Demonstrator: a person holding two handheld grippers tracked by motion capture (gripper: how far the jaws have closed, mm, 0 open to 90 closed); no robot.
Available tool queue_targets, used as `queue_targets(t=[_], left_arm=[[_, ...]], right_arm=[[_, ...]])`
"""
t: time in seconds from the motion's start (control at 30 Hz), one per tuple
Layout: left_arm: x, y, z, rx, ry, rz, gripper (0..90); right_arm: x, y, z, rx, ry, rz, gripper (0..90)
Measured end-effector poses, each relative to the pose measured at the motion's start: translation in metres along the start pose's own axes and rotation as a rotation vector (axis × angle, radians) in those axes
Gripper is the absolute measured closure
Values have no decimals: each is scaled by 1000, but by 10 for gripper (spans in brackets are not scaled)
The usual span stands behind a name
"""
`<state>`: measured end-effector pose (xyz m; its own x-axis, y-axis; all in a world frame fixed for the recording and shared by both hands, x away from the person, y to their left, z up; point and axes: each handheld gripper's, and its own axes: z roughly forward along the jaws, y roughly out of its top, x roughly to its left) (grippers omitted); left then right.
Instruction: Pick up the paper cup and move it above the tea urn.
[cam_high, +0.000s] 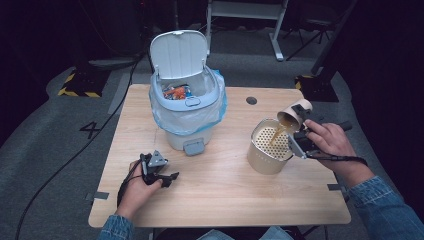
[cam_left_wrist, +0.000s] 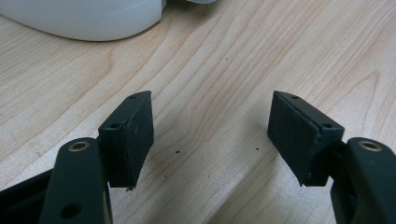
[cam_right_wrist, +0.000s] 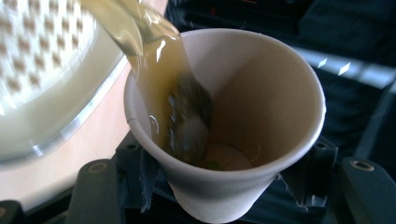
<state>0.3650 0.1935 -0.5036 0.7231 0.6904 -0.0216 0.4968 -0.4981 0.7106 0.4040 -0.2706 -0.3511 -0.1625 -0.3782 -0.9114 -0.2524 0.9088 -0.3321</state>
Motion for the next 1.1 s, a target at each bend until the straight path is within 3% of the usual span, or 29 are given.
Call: queue_targets(t=[0.13,0.17,0.23,0.3,0.73,1.1], left_arm=[[0,0,0,0,0,0,319],[0,0,0,0,0,0,319],[0,0,0,0,0,0,320],[0,0,0,0,1,0,319],[0,0,0,0,2,-3,320],[0,0,0,0,2,-3,320]], right_arm=[[10,13,-2,79,-114,-300,373],[13,16,-3,102,-143,-355,374],[16,19,-4,137,-181,-453,374],[18,20,-4,139,-209,-494,374],[22,23,-5,145,-229,-554,373],[21,22,-6,146,-231,-556,369]])
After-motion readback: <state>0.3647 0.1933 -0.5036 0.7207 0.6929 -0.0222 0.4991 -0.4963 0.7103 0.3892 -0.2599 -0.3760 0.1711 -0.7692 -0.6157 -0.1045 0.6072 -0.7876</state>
